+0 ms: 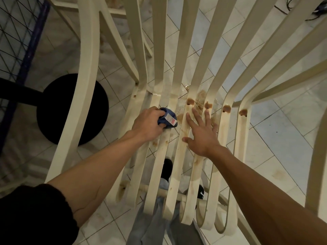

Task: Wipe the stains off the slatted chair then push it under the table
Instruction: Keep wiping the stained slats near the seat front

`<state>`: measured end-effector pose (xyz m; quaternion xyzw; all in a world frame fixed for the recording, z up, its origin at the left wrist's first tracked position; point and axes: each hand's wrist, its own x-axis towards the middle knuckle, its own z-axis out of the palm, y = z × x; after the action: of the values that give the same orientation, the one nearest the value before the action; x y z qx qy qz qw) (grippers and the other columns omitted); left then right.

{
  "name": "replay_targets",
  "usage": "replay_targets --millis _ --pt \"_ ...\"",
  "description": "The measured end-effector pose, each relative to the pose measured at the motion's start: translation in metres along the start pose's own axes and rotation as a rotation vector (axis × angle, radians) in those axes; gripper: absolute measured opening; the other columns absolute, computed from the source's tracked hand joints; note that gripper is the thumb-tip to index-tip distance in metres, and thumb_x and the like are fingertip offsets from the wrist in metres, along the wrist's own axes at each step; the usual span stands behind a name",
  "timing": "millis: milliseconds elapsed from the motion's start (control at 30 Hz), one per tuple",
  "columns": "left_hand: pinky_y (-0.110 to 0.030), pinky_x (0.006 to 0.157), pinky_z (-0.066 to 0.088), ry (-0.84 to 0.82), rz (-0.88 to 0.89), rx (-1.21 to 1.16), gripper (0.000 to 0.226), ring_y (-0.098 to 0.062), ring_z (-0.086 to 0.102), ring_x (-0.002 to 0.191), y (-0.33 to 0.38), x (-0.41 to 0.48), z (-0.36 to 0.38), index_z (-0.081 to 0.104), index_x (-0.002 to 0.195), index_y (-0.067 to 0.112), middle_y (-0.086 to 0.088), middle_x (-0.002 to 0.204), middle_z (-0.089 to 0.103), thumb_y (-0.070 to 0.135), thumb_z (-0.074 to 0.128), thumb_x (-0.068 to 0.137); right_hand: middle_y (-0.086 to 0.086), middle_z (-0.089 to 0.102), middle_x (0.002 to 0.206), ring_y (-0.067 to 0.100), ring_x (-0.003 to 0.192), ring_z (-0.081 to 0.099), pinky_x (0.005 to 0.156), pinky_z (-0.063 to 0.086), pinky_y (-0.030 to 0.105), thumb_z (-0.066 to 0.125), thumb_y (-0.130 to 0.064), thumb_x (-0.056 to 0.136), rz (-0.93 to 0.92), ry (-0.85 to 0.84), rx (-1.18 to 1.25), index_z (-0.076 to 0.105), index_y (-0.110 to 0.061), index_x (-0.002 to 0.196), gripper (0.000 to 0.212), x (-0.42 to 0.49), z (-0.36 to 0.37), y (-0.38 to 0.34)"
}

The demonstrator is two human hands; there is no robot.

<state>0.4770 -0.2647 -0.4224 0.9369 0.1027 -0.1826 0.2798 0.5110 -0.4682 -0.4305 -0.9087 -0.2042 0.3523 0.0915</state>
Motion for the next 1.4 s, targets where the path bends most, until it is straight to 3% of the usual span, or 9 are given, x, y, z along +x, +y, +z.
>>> replay_targets --millis 167,267,400,533,733,1000,1100,1233,1400 --pt "-0.038 0.068 0.050 -0.132 0.047 0.139 0.016 -0.022 0.058 0.090 -0.009 -0.024 0.001 0.070 0.096 0.024 0.005 0.102 0.060 0.030 0.070 0.081 -0.007 -0.026 0.160 0.029 0.143 -0.033 0.116 -0.006 0.063 0.054 -0.046 0.096 0.003 0.000 -0.005 -0.008 -0.031 0.155 0.087 0.001 0.001 -0.001" --pt "-0.033 0.065 0.046 -0.103 0.063 0.197 0.018 -0.021 0.059 0.088 -0.004 -0.020 -0.004 0.070 0.100 0.026 0.005 0.103 0.061 0.032 0.069 0.083 -0.008 -0.027 0.160 0.029 0.143 -0.033 0.116 -0.005 0.063 0.054 -0.045 0.096 0.004 -0.005 0.006 -0.007 -0.031 0.155 0.087 0.001 0.002 -0.001" --pt "-0.036 0.065 0.048 0.006 0.004 0.064 0.016 -0.023 0.057 0.088 0.000 -0.012 0.000 0.070 0.099 0.024 0.003 0.098 0.060 0.024 0.068 0.083 -0.008 -0.027 0.159 0.030 0.144 -0.031 0.117 -0.003 0.064 0.055 -0.043 0.096 0.012 -0.003 -0.003 -0.006 -0.030 0.156 0.086 0.001 0.001 -0.002" --pt "-0.038 0.072 0.049 -0.077 0.036 0.049 0.020 -0.025 0.055 0.096 -0.006 -0.021 0.004 0.070 0.102 0.022 0.003 0.107 0.060 0.024 0.069 0.082 -0.009 -0.027 0.159 0.029 0.144 -0.031 0.117 -0.004 0.062 0.055 -0.043 0.096 0.015 -0.005 0.005 -0.007 -0.031 0.156 0.087 0.001 0.002 -0.002" --pt "-0.030 0.065 0.040 -0.136 0.129 0.215 0.019 -0.021 0.058 0.091 -0.007 -0.030 -0.005 0.069 0.102 0.028 0.007 0.109 0.061 0.029 0.067 0.084 -0.009 -0.027 0.160 0.027 0.144 -0.032 0.117 -0.004 0.062 0.055 -0.045 0.095 0.010 0.009 0.020 -0.007 -0.032 0.156 0.087 0.000 0.004 -0.002" --pt "-0.037 0.077 0.043 0.041 0.076 0.218 0.023 -0.028 0.054 0.099 0.005 -0.004 -0.002 0.067 0.110 0.025 -0.001 0.112 0.060 0.028 0.061 0.088 -0.010 -0.026 0.160 0.028 0.144 -0.031 0.117 -0.002 0.063 0.055 -0.043 0.095 0.011 0.001 0.023 -0.005 -0.031 0.156 0.087 -0.001 0.002 -0.003" --pt "-0.037 0.077 0.045 0.002 0.064 0.129 0.022 -0.027 0.054 0.099 0.001 -0.010 0.002 0.068 0.108 0.024 -0.001 0.112 0.059 0.026 0.065 0.086 -0.009 -0.025 0.160 0.028 0.144 -0.030 0.117 -0.001 0.063 0.055 -0.042 0.095 0.014 0.001 0.023 -0.005 -0.030 0.156 0.086 -0.002 0.001 -0.003" --pt "-0.040 0.076 0.050 -0.186 0.143 0.143 0.020 -0.021 0.055 0.097 -0.007 -0.026 -0.004 0.071 0.102 0.024 0.005 0.110 0.058 0.031 0.068 0.083 -0.010 -0.025 0.160 0.027 0.144 -0.031 0.117 -0.001 0.063 0.055 -0.043 0.095 0.004 0.002 0.032 -0.005 -0.031 0.156 0.087 -0.002 0.002 -0.001" --pt "-0.042 0.072 0.050 -0.130 0.177 0.143 0.015 -0.023 0.056 0.088 -0.006 -0.013 -0.008 0.073 0.095 0.021 0.002 0.099 0.060 0.022 0.066 0.081 -0.009 -0.026 0.160 0.027 0.144 -0.031 0.117 -0.001 0.064 0.055 -0.044 0.095 0.004 0.003 0.030 -0.006 -0.031 0.156 0.087 -0.001 0.004 0.001"
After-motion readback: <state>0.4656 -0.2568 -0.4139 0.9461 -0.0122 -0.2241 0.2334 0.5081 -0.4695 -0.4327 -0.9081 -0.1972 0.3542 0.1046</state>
